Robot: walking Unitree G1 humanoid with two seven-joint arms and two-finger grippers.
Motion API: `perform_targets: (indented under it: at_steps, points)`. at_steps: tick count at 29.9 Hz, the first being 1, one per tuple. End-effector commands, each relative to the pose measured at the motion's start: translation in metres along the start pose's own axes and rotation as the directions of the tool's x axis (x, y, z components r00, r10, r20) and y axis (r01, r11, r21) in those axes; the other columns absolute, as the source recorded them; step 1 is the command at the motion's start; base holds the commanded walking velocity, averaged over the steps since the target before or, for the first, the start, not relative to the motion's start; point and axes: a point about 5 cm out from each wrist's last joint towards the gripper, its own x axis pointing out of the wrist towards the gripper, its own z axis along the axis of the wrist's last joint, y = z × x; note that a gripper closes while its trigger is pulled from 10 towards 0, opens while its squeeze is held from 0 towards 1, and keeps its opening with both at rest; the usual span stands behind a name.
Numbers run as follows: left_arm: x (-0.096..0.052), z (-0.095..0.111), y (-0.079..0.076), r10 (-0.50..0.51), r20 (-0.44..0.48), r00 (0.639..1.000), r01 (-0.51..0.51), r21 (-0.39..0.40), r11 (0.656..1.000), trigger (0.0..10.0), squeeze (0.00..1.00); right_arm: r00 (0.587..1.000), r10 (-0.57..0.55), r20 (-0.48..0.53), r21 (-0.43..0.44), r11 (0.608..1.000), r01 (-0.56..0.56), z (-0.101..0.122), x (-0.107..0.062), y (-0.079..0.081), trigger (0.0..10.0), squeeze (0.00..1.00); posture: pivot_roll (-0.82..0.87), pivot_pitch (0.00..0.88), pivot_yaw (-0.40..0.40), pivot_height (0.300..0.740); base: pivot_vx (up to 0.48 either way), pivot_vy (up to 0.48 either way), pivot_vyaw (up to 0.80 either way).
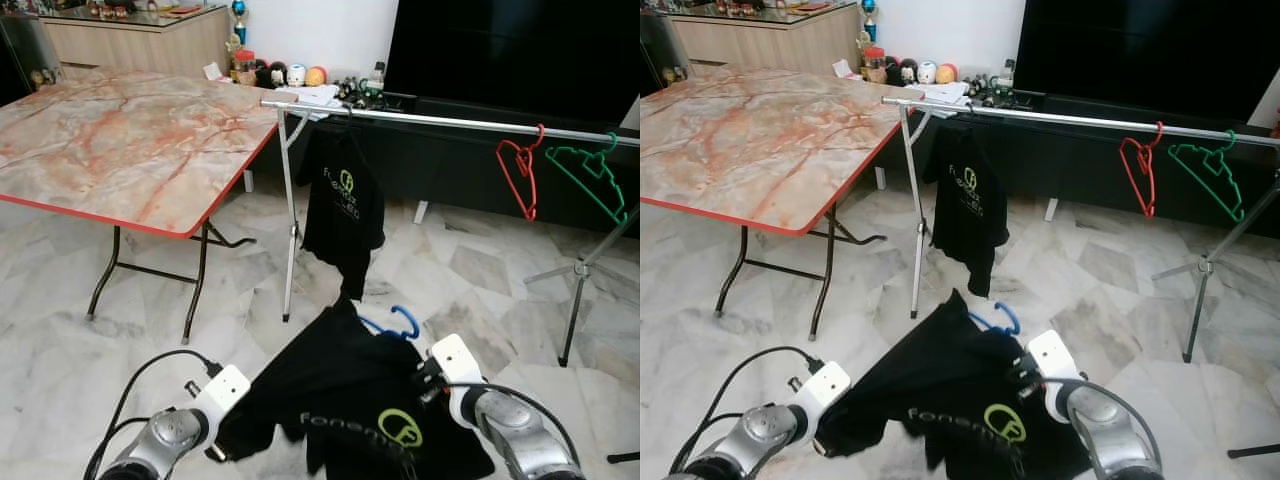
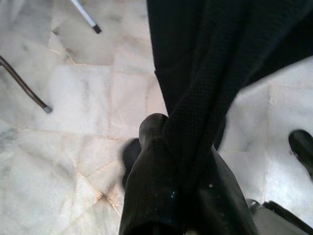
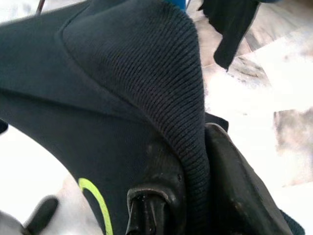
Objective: Hang hanger
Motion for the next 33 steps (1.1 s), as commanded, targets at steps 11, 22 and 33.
perform_targets:
  at_steps: [11, 22, 33]
  points:
    - [-0.004, -0.033, -0.017, -0.101, -0.171, 0.98, 0.104, 0.012, 0.994, 0.0, 0.0, 0.983, -0.174, 0.055, 0.146, 0.976, 0.164, 0.019, -0.005, -0.03, 10.0, 0.0, 0.08, 0.049, -0.037, 0.74, 0.0, 0.0, 0.0]
    - [-0.001, -0.009, -0.005, -0.062, -0.044, 0.997, 0.057, -0.117, 0.991, 10.0, 0.95, 0.993, -0.066, 0.099, 0.016, 0.998, 0.065, 0.028, 0.001, -0.017, 10.0, 0.0, 0.09, 0.048, -0.043, 0.74, 0.0, 0.0, 0.0]
    - [-0.004, -0.007, -0.002, -0.076, 0.023, 0.997, 0.078, -0.138, 0.987, 10.0, 1.0, 0.988, 0.15, -0.026, -0.268, 0.951, -0.151, 0.01, -0.005, -0.014, 10.0, 0.0, 0.09, 0.044, -0.046, 0.74, 0.0, 0.0, 0.0]
